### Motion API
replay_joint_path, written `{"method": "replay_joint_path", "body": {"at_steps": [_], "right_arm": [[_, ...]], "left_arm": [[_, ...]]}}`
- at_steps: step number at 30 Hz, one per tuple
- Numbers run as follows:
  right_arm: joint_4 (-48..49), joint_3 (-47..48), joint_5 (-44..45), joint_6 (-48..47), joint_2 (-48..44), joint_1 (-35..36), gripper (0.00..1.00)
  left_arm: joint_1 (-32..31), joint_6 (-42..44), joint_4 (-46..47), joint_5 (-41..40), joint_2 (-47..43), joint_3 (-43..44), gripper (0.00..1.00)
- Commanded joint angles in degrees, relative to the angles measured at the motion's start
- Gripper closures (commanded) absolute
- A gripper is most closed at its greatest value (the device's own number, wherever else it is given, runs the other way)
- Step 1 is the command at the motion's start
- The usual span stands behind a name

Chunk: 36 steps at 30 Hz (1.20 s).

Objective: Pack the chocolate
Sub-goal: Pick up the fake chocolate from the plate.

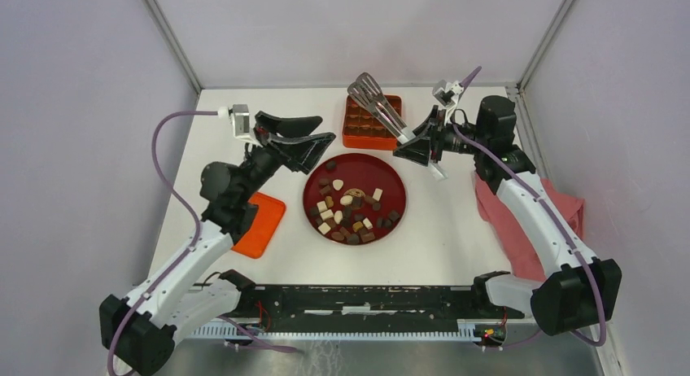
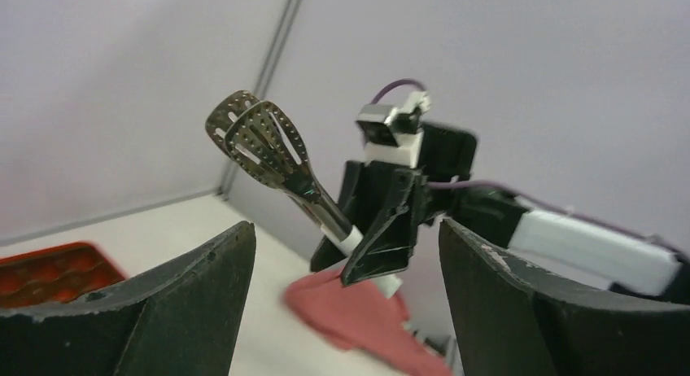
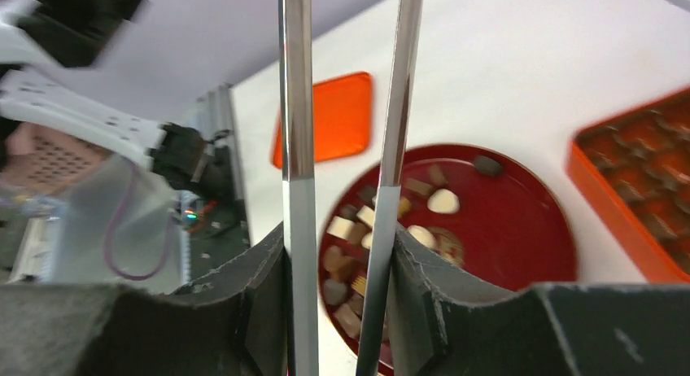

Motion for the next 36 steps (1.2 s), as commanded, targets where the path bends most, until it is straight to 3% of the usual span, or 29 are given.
{"method": "replay_joint_path", "body": {"at_steps": [1, 4, 10, 14, 23, 36], "right_arm": [[-24.5, 5.6, 13.2, -28.3, -0.3, 0.0, 0.56], [-30.0, 5.6, 19.1, -35.3, 0.4, 0.9, 0.56], [-38.2, 3.8, 32.9, -46.4, 1.1, 7.0, 0.55], [-43.3, 3.1, 37.0, -49.8, 2.7, 7.6, 0.55], [-52.4, 3.8, 45.2, -54.8, 6.9, 10.1, 0.56], [-57.5, 3.3, 47.4, -56.1, 11.0, 12.5, 0.58]], "left_arm": [[0.1, 24.8, -47.4, -1.4, -3.0, 9.4, 0.12], [0.2, 29.9, -58.7, -5.7, -2.8, 11.9, 0.12], [0.3, 36.4, -66.8, -16.5, -1.7, 13.6, 0.09], [1.2, 38.3, -66.2, -22.9, -2.8, 11.7, 0.0], [3.6, 43.0, -66.8, -26.3, -1.1, 6.6, 0.0], [3.7, 45.3, -66.7, -27.3, -1.0, 4.0, 0.0]]}}
